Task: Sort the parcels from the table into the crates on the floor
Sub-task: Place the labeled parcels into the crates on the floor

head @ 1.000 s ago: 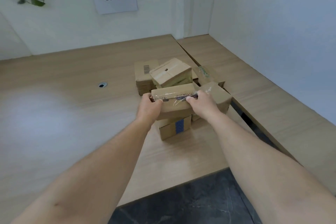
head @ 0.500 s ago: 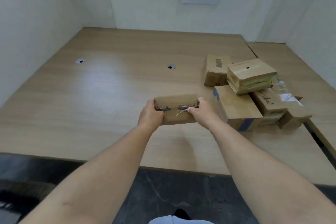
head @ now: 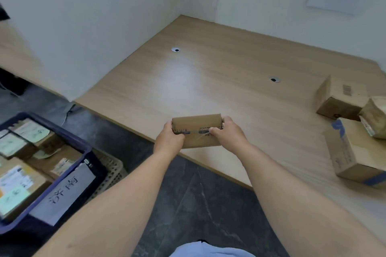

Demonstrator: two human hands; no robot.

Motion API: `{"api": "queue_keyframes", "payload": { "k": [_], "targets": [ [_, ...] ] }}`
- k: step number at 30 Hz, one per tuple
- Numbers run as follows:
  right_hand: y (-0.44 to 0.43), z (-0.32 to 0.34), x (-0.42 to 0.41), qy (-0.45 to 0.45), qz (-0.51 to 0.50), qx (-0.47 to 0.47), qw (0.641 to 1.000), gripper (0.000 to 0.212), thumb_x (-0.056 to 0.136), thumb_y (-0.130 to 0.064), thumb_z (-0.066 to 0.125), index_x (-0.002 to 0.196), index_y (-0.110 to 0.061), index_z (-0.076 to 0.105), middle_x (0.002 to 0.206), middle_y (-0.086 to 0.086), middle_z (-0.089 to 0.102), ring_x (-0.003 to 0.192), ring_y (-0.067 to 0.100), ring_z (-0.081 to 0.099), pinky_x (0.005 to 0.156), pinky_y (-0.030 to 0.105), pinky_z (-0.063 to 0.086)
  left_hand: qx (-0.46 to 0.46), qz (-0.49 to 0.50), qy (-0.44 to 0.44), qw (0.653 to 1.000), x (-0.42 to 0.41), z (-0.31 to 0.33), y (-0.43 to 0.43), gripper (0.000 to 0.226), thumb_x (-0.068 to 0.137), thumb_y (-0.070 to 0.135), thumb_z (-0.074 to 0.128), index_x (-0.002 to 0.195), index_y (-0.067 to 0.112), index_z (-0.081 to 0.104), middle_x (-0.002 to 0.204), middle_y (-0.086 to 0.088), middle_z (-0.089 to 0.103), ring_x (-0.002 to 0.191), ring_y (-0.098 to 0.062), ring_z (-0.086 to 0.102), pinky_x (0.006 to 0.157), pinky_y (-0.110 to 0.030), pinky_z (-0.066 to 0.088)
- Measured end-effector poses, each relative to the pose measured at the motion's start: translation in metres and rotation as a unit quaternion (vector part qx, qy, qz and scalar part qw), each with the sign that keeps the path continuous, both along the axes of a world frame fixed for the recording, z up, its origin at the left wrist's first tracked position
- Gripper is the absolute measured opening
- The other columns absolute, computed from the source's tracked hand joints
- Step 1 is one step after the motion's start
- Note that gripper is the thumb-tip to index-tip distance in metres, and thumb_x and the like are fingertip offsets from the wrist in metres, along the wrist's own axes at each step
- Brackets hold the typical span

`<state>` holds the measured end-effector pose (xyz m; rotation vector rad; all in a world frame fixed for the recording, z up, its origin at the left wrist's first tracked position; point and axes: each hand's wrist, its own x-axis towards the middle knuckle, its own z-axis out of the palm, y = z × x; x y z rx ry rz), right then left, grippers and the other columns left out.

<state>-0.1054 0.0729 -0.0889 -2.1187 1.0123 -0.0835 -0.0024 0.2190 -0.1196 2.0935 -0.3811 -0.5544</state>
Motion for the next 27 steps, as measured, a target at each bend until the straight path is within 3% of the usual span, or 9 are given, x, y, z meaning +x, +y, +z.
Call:
{"api": "queue_keyframes", "payload": {
  "k": [8,12,16,21,27],
  "targets": [
    [0.063,-0.010,0.069,0.009,0.087,0.011,0.996,0.043,0.093,-0.045,0.050,0.126,-0.018,0.040,0.104,-0.002,0.052,0.091,0.018,0.052,0.061,0.028,0.038,-0.010,0.099,0.017,0.995,0.042,-0.008,0.075,0.030,0.091,0.033,0.051,0.120,0.025,0.049,0.106,0.004,0.057,0.084,-0.009,0.052,0.063,-0.028,0.039],
    [0.079,-0.014,0.095,0.016,0.117,0.026,0.993,0.047,0.094,-0.051,0.046,0.126,-0.017,0.037,0.105,-0.002,0.053,0.091,0.019,0.053,0.065,0.030,0.040,0.014,0.153,0.033,0.988,0.059,-0.012,0.095,0.050,0.093,0.050,0.046,0.131,0.017,0.045,0.115,-0.002,0.056,0.098,-0.021,0.054,0.074,-0.033,0.041],
    [0.086,-0.019,0.119,0.021,0.145,0.033,0.989,0.046,0.094,-0.054,0.042,0.122,-0.017,0.038,0.105,-0.001,0.054,0.093,0.019,0.054,0.071,0.032,0.041,0.019,0.193,0.054,0.980,0.071,-0.016,0.106,0.046,0.093,0.056,0.041,0.118,0.018,0.047,0.108,-0.003,0.058,0.091,-0.019,0.054,0.070,-0.034,0.043],
    [0.094,-0.020,0.154,0.022,0.179,0.032,0.983,0.041,0.094,-0.058,0.035,0.109,-0.020,0.038,0.090,-0.004,0.052,0.081,0.015,0.051,0.067,0.034,0.039,0.041,0.261,0.049,0.963,0.087,-0.006,0.122,0.043,0.093,0.057,0.038,0.106,0.018,0.049,0.101,-0.004,0.057,0.086,-0.020,0.054,0.065,-0.034,0.042],
    [0.110,-0.011,0.197,-0.008,0.234,0.022,0.972,0.042,0.097,-0.055,0.029,0.104,-0.016,0.044,0.085,-0.002,0.053,0.076,0.013,0.053,0.060,0.033,0.039,0.029,0.374,0.061,0.925,0.111,0.013,0.143,0.036,0.096,0.050,0.040,0.099,0.016,0.050,0.091,-0.002,0.055,0.091,-0.027,0.058,0.087,-0.044,0.052]
  ]
}}
